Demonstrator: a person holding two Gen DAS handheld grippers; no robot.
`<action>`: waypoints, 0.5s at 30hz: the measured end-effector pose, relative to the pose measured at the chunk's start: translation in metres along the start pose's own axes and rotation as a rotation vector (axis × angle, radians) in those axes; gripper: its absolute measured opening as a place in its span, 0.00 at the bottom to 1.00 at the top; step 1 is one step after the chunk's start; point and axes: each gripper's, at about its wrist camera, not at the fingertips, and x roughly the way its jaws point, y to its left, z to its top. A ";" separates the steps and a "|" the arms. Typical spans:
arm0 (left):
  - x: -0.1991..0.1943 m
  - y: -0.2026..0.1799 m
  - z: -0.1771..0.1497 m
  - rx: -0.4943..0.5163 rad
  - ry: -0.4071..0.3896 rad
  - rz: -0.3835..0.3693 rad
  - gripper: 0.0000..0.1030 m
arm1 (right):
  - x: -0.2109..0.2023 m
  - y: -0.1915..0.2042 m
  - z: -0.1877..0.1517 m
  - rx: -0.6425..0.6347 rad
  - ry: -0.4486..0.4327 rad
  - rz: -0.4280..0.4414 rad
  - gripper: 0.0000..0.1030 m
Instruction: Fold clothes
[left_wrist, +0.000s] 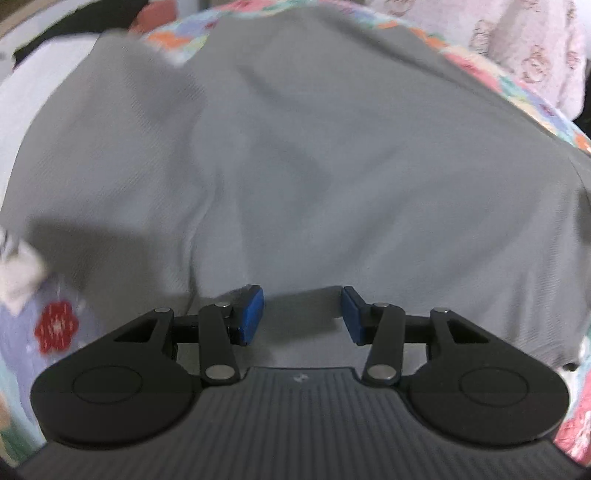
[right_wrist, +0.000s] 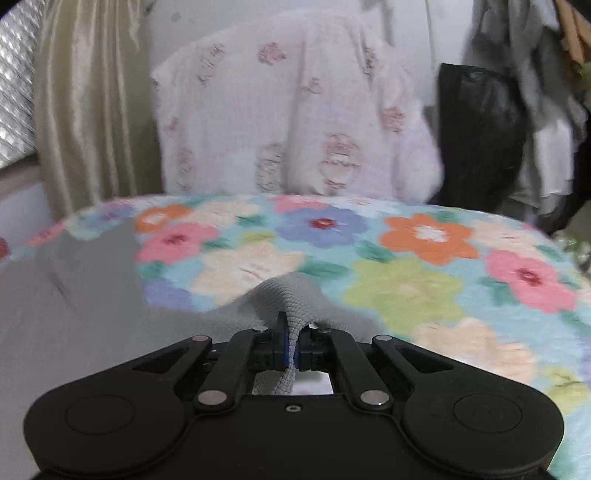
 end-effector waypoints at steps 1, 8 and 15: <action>0.000 0.002 -0.002 -0.006 -0.003 -0.004 0.44 | 0.012 -0.004 -0.004 0.001 0.049 0.009 0.02; -0.057 0.041 0.009 -0.098 -0.116 0.032 0.48 | 0.033 -0.015 -0.023 -0.009 0.144 -0.110 0.14; -0.092 0.144 0.015 -0.371 -0.175 0.110 0.53 | 0.008 -0.037 -0.009 0.099 0.153 -0.201 0.19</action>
